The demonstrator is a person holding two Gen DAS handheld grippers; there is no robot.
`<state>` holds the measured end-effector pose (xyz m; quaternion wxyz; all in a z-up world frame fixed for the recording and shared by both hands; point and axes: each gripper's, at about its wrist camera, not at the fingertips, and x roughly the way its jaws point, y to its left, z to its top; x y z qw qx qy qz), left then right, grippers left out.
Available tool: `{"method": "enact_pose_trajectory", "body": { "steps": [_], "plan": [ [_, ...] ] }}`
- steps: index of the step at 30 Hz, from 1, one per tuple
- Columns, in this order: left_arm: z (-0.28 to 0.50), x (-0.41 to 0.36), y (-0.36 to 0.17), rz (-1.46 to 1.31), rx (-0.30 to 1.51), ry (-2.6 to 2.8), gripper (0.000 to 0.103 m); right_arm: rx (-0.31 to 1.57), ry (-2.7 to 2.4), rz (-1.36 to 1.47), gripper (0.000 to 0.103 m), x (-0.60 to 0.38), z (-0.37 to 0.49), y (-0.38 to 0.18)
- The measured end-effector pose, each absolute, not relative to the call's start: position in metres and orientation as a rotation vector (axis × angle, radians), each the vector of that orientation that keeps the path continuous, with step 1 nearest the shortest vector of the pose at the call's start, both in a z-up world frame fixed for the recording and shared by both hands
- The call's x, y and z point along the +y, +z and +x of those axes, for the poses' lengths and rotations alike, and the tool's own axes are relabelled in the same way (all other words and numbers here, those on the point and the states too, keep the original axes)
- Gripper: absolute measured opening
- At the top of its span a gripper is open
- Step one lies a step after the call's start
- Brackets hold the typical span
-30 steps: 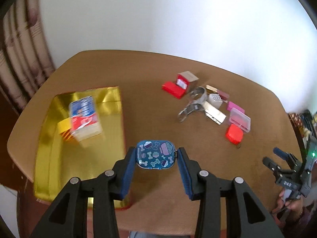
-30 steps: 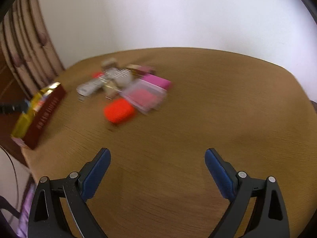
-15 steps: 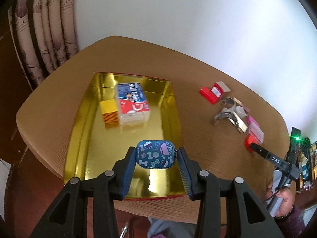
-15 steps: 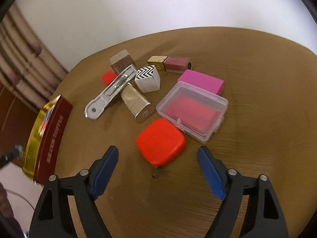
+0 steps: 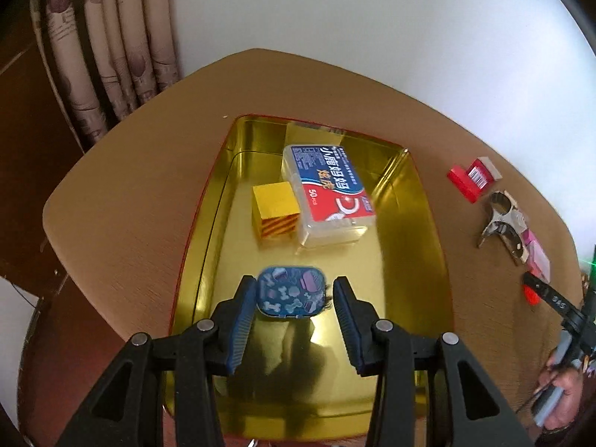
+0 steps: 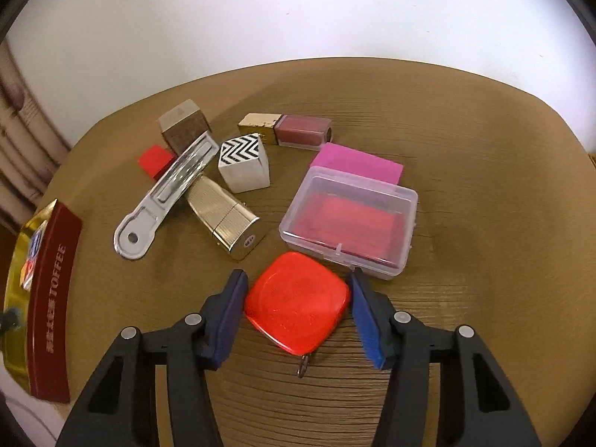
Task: Organize rigid objects
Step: 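Place the blue case in the tray with left while right grasps the red case, then carry the red square case into the tin tray and open the right gripper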
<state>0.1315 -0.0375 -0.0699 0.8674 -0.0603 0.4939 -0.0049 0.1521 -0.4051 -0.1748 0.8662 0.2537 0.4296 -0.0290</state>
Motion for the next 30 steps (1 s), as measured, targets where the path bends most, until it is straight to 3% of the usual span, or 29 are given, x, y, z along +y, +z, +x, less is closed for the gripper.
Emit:
{"method": "enact_pose_trajectory", "body": {
  "steps": [8, 14, 23, 30],
  "plan": [
    [0.123, -0.02, -0.061, -0.18, 1.008, 0.043, 0.043, 0.911, 0.051, 0.62, 0.051, -0.416, 0.124, -0.17],
    [0.083, -0.011, -0.043, -0.235, 0.943, 0.109, 0.044, 0.85, 0.214, 0.631, 0.052, -0.387, 0.116, -0.118],
    [0.059, -0.014, -0.05, -0.195, 0.927, 0.111, 0.044, 0.81, 0.546, 0.408, 0.052, -0.251, 0.204, -0.027],
    [0.061, -0.02, -0.057, -0.155, 0.928, 0.091, 0.044, 0.866, 0.552, 0.26, 0.052, -0.19, 0.262, -0.026]
  ]
}}
